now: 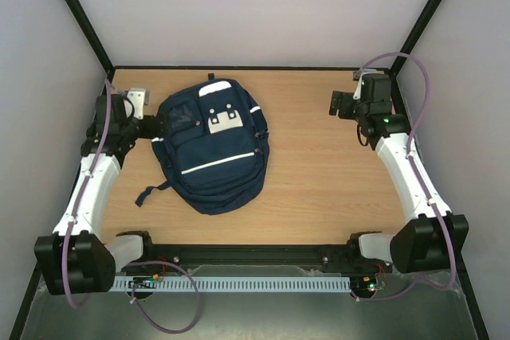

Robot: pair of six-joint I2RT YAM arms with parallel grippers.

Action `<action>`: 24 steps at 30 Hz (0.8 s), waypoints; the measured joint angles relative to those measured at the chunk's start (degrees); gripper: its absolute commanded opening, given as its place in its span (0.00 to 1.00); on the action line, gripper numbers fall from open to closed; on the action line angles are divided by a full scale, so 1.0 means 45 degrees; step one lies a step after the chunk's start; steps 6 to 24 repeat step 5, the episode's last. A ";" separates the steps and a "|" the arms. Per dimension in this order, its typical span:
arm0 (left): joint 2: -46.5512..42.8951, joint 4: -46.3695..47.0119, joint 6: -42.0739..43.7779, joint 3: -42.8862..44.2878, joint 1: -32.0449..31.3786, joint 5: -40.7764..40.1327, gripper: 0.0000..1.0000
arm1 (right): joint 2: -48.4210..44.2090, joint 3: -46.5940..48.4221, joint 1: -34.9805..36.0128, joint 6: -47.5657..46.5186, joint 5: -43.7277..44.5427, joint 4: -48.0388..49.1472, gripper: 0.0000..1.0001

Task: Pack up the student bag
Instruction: Reset both arms

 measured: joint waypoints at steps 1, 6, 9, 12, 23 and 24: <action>-0.0165 0.0034 -0.0049 -0.0146 0.0044 -0.0112 0.99 | -0.0049 -0.0024 0.0000 0.0058 0.0189 0.0010 0.99; -0.0486 0.0151 -0.0321 -0.0573 0.0112 -0.0685 1.00 | -0.0340 -0.0180 0.0000 0.0253 0.0510 0.0010 0.99; -0.0486 0.0151 -0.0321 -0.0573 0.0112 -0.0685 1.00 | -0.0340 -0.0180 0.0000 0.0253 0.0510 0.0010 0.99; -0.0486 0.0151 -0.0321 -0.0573 0.0112 -0.0685 1.00 | -0.0340 -0.0180 0.0000 0.0253 0.0510 0.0010 0.99; -0.0486 0.0151 -0.0321 -0.0573 0.0112 -0.0685 1.00 | -0.0340 -0.0180 0.0000 0.0253 0.0510 0.0010 0.99; -0.0486 0.0151 -0.0321 -0.0573 0.0112 -0.0685 1.00 | -0.0340 -0.0180 0.0000 0.0253 0.0510 0.0010 0.99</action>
